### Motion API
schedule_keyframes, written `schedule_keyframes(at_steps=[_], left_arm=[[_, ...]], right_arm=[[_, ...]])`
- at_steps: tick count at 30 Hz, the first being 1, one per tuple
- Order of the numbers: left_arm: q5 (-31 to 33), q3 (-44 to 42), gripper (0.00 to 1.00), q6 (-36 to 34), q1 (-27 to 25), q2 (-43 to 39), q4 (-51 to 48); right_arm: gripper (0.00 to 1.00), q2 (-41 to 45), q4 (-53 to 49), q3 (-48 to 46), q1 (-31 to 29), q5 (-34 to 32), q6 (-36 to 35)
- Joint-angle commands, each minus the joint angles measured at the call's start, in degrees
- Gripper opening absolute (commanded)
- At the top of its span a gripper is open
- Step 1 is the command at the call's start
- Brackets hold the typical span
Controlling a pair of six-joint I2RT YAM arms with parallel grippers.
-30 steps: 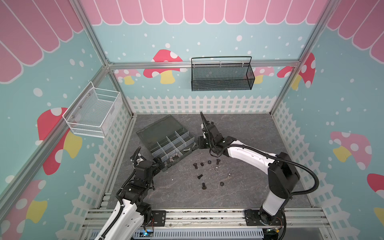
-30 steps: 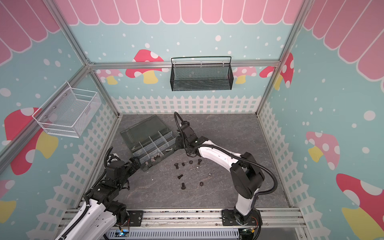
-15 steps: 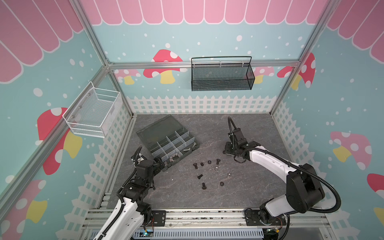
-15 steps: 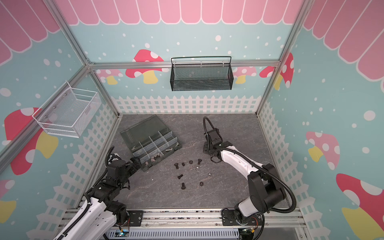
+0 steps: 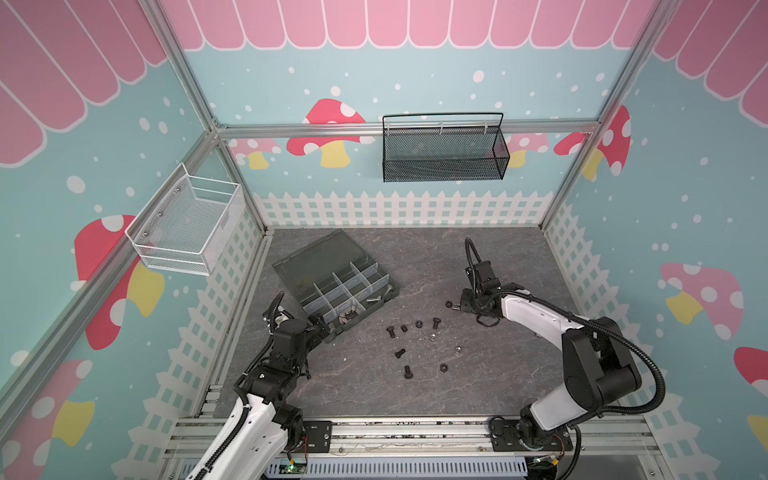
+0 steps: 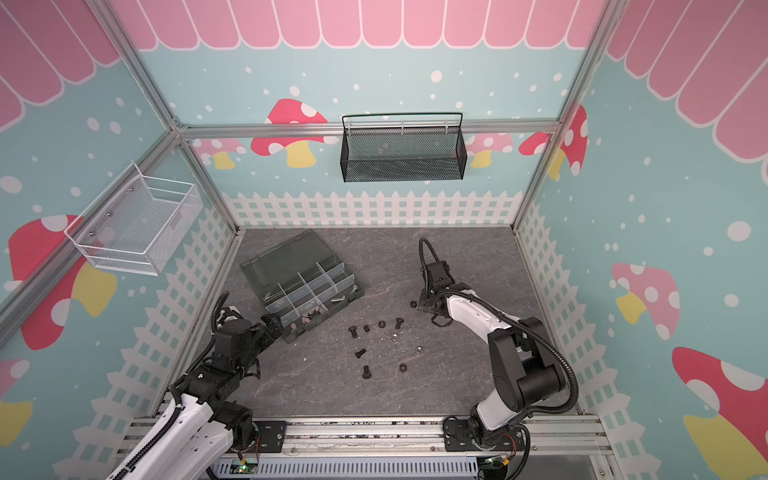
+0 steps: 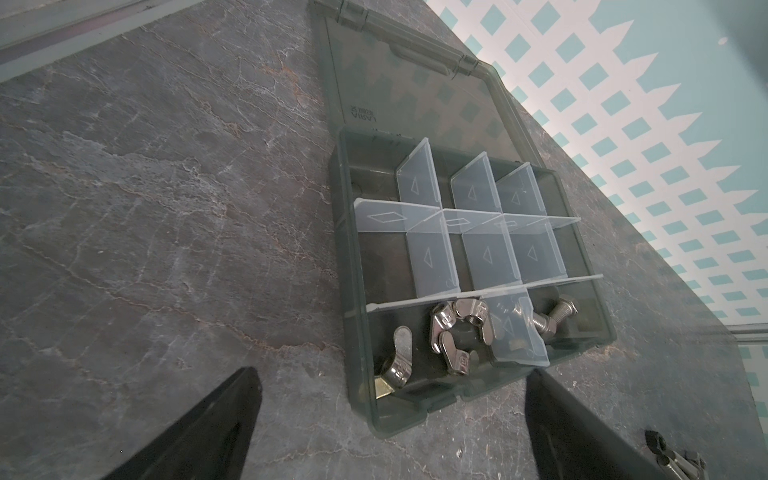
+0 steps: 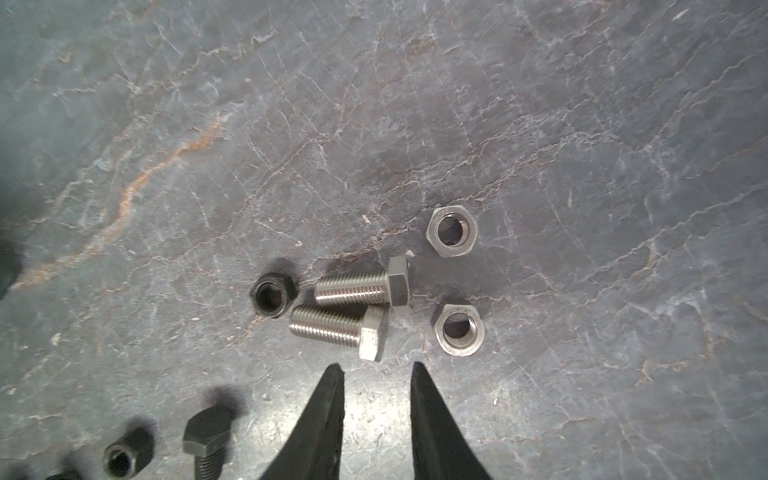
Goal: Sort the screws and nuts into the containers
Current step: 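Move the right gripper back toward the remaining silver bolts, then lower the right gripper onto a silver bolt and close on it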
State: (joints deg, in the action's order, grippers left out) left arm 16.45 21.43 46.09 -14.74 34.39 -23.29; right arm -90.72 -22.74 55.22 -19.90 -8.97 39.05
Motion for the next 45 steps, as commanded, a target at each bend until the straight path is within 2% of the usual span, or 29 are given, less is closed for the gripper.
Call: schedule_keyframes(at_steps=[1,31,45], left_arm=[[-0.1,0.7,1.0,0.6,0.3,0.1,0.6],[-0.5,0.2,1.0,1.2,0.3,0.0,0.7],[-0.4,0.1,1.0,1.1,0.3,-0.5,0.5]], right_arm=[[0.28,-1.3,1.1,-0.1,1.3,0.2,-1.1],[0.22,-9.0,6.0,3.2,4.3,3.4,-5.8],[0.09,-8.1,6.9,1.6,4.4,5.2,-5.8]])
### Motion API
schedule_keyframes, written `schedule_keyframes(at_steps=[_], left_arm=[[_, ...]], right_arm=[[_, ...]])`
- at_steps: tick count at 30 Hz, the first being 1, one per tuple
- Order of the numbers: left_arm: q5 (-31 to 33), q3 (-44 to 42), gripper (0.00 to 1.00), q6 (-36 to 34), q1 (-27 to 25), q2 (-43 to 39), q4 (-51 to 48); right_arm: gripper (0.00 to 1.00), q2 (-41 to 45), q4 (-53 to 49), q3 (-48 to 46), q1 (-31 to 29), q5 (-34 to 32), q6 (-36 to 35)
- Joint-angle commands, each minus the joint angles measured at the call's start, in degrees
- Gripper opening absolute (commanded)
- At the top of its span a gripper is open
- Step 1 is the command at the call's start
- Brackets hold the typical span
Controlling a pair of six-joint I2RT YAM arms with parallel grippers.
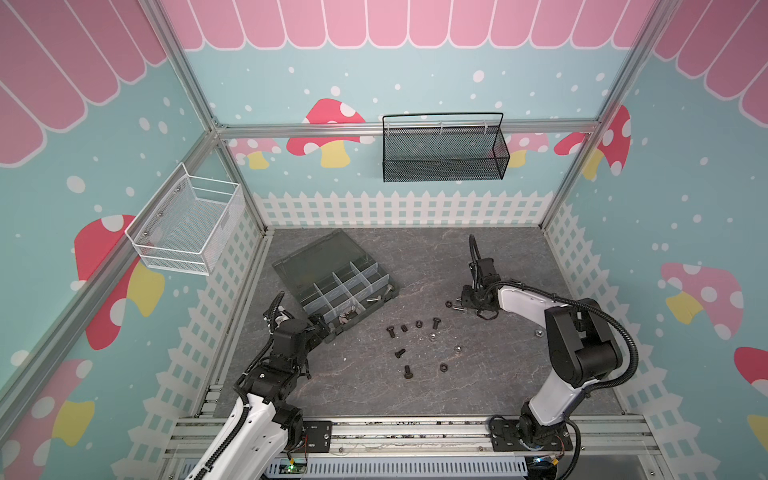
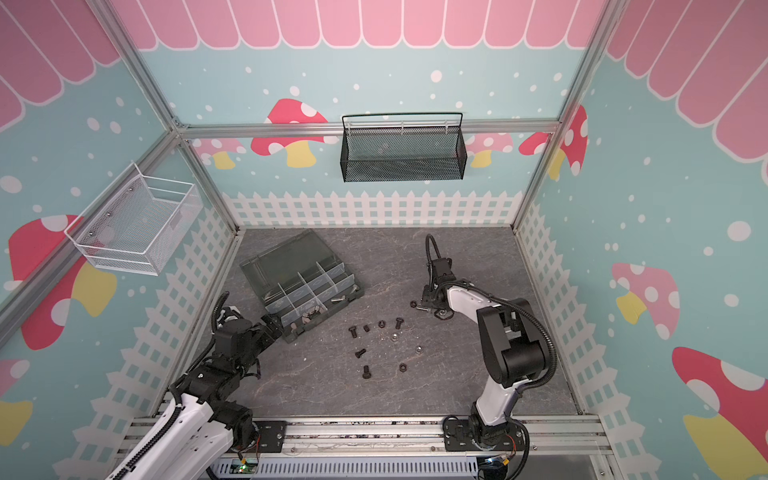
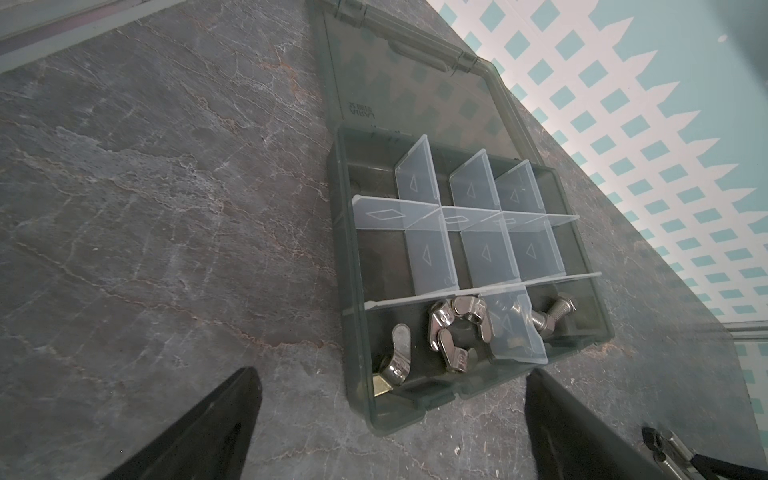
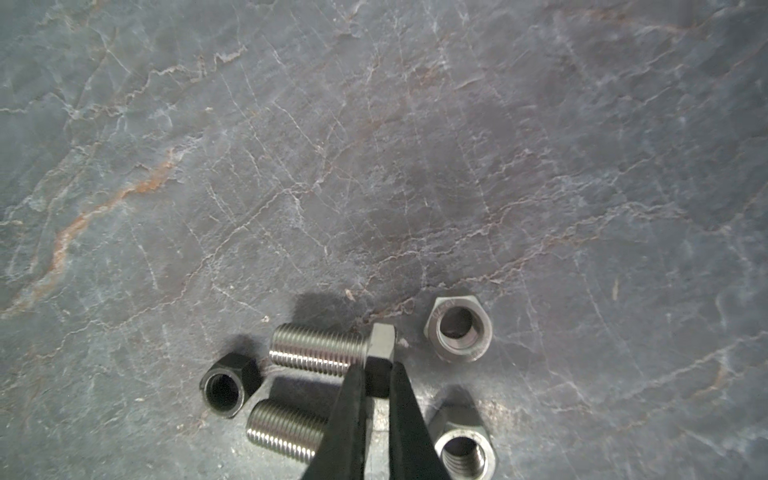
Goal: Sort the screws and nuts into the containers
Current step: 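Lower the right gripper onto a silver bolt and close on it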
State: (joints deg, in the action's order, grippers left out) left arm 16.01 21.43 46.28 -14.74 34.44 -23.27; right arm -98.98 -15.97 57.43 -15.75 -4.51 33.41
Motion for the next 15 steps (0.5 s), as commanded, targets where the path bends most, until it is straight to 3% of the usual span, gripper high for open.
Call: schedule_keyframes(at_steps=[1,9,15], left_arm=[[0.1,0.1,1.0,1.0,0.3,-0.6,0.5],[0.3,0.0,1.0,1.0,0.4,-0.6,0.5],[0.2,0.2,1.0,0.8,0.3,-0.3,0.6]], right_arm=[[0.08,0.5,0.1,-0.6,0.3,0.8,-0.2],[0.0,2.4,-0.5,-0.8,0.2,2.0,-0.9],[0.0,4.7,-0.7,-1.4,0.0,2.8,-1.3]])
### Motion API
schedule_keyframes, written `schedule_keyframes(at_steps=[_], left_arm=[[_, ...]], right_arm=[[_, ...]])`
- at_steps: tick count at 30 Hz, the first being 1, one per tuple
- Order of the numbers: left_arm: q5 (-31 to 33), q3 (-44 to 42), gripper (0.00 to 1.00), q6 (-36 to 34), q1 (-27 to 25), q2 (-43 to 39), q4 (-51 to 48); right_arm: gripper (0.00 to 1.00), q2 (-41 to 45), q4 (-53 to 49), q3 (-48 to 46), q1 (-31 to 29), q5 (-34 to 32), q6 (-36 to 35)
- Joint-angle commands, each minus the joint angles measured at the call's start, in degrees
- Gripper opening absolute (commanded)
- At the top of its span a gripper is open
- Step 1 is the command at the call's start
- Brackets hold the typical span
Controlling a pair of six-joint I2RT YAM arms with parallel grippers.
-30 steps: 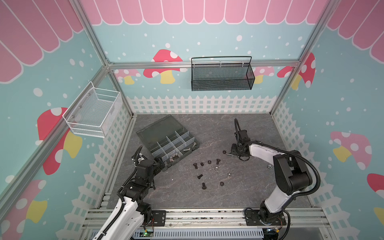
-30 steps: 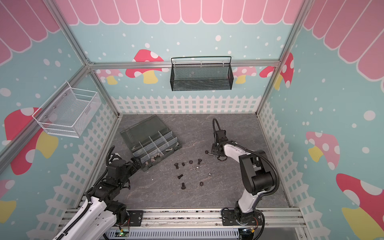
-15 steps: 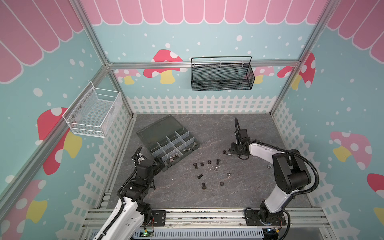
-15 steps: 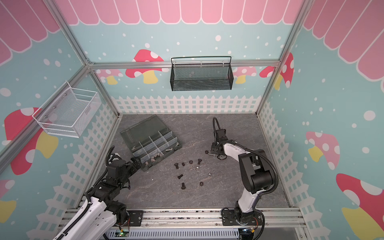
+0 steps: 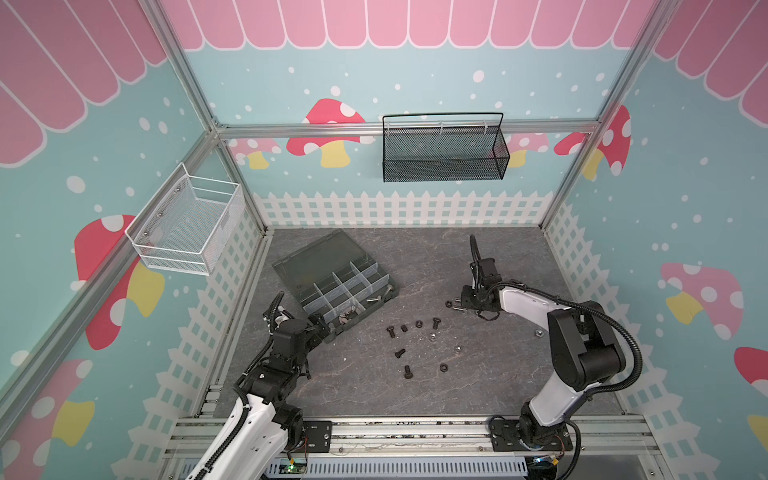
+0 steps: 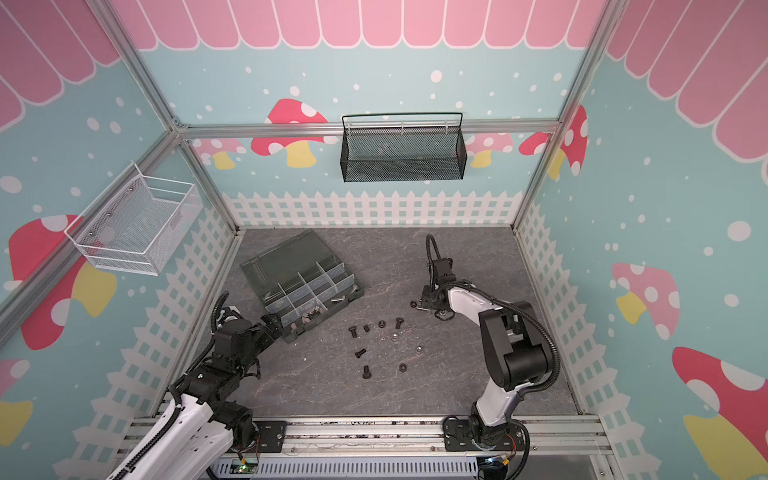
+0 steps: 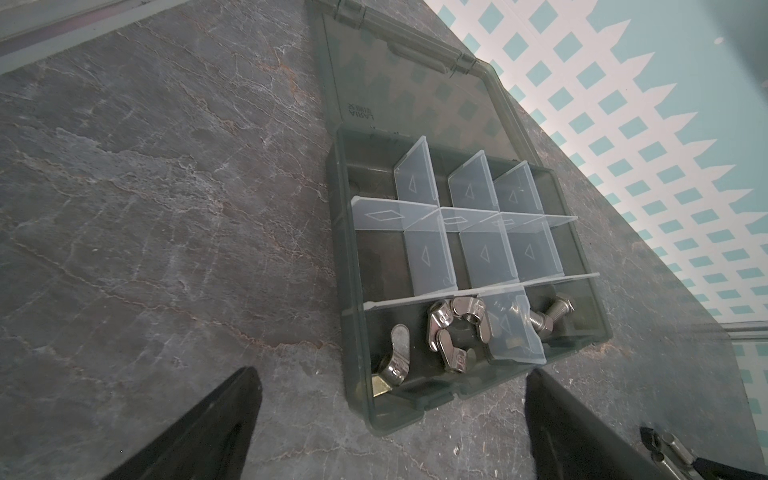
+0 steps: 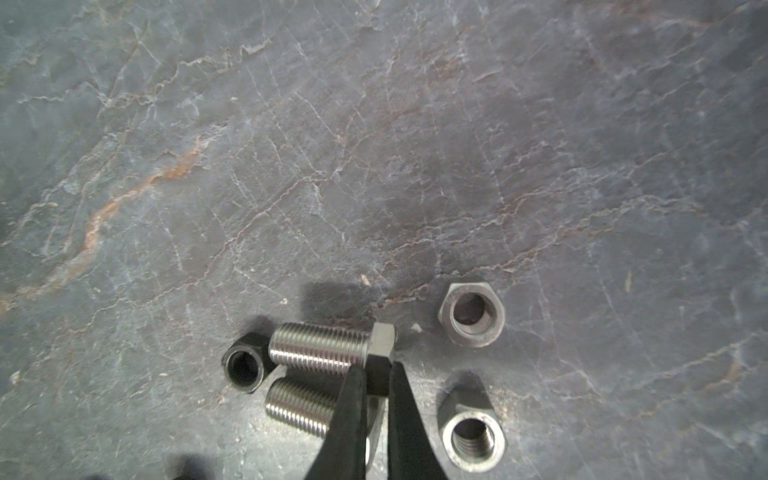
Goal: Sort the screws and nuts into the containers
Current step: 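Lower the right gripper onto a silver bolt and close on it, then carry the silver bolt with the right gripper over the organizer compartment nearest the robot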
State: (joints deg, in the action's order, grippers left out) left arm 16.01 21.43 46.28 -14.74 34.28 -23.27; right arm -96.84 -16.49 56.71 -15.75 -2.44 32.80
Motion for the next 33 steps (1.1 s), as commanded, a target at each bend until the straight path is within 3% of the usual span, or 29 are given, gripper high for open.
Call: schedule_keyframes(at_steps=[1,10,18,33], left_arm=[[0.1,0.3,1.0,0.7,0.3,0.1,0.6],[-0.1,1.1,1.0,0.5,0.3,1.5,1.0],[-0.6,1.3,1.0,0.4,0.3,2.4,1.5],[-1.1,0.9,1.0,0.6,0.3,2.4,1.8]], right_arm=[[0.0,2.8,-0.1,-0.7,0.0,1.0,-0.7],[0.0,3.4,0.1,0.1,-1.6,2.7,-1.4],[0.0,3.1,0.4,4.0,-6.9,3.6,-3.2],[0.0,-11.5,-2.0,27.0,-22.8,1.7,-10.0]])
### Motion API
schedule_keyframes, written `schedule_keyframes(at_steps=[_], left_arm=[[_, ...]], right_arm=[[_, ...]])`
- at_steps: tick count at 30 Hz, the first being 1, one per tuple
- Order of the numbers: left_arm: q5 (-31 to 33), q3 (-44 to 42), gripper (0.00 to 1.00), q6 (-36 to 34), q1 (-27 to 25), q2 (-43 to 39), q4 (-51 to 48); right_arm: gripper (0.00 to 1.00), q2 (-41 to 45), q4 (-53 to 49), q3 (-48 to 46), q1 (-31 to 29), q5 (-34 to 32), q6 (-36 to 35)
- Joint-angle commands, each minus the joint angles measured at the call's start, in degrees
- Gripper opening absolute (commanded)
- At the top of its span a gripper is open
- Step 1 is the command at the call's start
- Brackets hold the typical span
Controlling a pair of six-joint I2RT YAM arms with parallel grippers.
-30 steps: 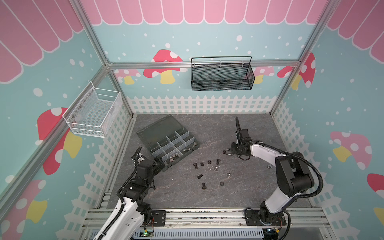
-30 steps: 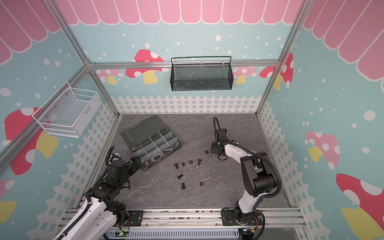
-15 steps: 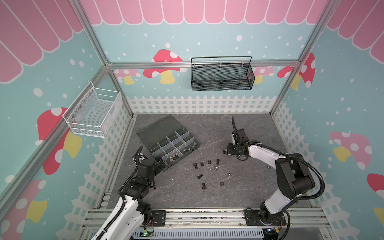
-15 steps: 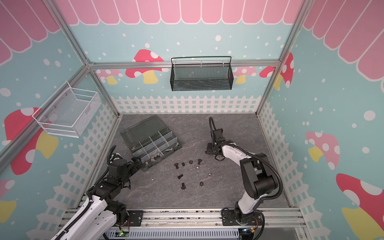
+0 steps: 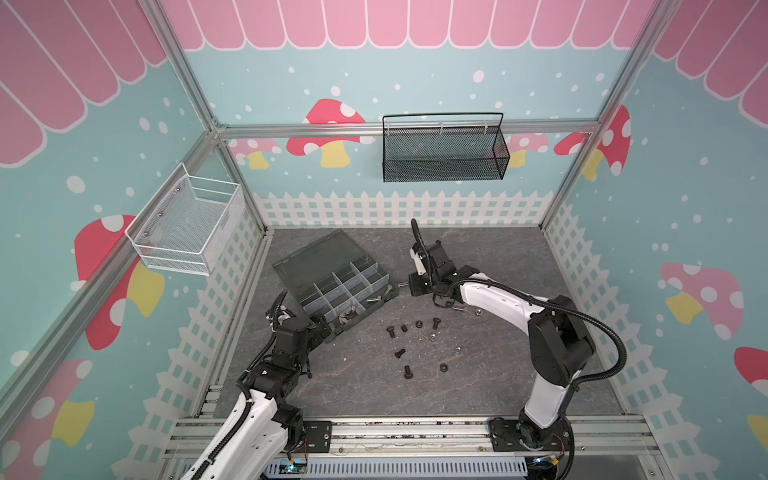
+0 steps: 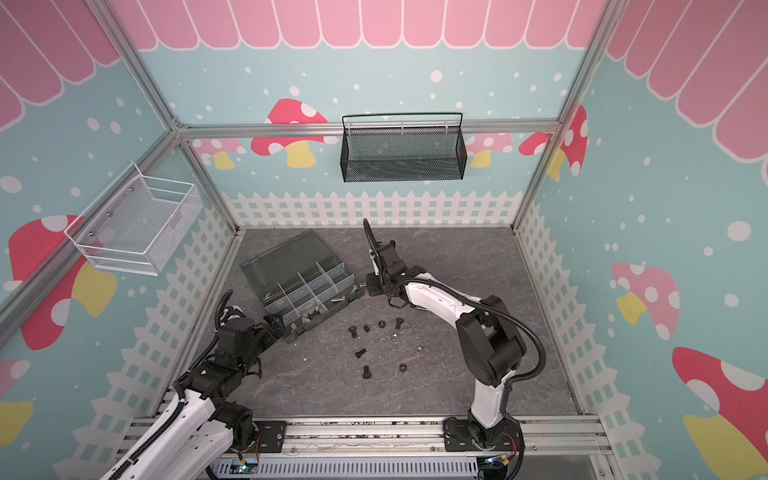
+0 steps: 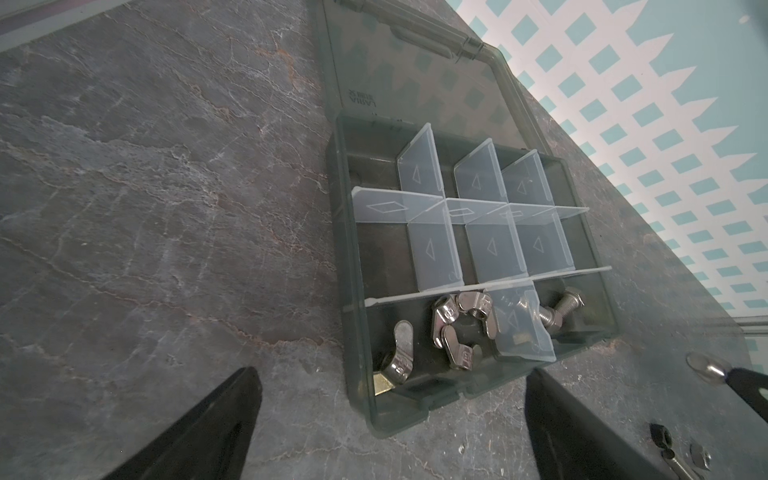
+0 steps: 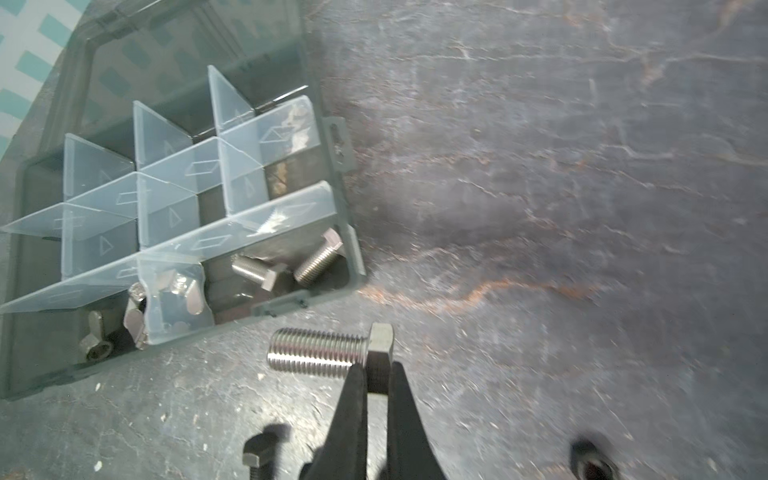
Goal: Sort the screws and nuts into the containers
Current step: 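Carry the silver bolt with the right gripper over the organizer compartment nearest the robot, then open the right gripper to drop the bolt into the compartment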
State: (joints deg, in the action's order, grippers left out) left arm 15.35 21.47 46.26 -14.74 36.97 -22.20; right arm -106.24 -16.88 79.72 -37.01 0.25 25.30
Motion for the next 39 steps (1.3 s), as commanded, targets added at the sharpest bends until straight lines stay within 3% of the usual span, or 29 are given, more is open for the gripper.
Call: schedule_keyframes(at_steps=[1,14,24,30,39], left_arm=[[-0.4,0.8,1.0,0.7,0.3,-0.4,0.8],[-0.8,-0.2,1.0,1.0,0.3,-1.2,1.0],[-0.4,-0.4,1.0,1.0,0.4,-2.3,0.4],[-0.4,-0.2,1.0,0.9,0.4,-2.6,0.0],[-0.4,-0.2,1.0,1.0,0.3,-3.0,-0.2]], right_arm=[[0.0,-4.8,-2.3,5.7,-2.3,-1.5,-2.8],[0.0,-19.0,-7.6,22.4,-6.0,-3.0,1.2],[0.0,-22.2,-10.0,25.5,-6.0,-6.1,4.5],[0.18,-22.5,-10.4,26.5,-6.1,-5.7,4.5],[0.22,-19.1,-11.4,26.6,-6.0,-7.9,3.7]])
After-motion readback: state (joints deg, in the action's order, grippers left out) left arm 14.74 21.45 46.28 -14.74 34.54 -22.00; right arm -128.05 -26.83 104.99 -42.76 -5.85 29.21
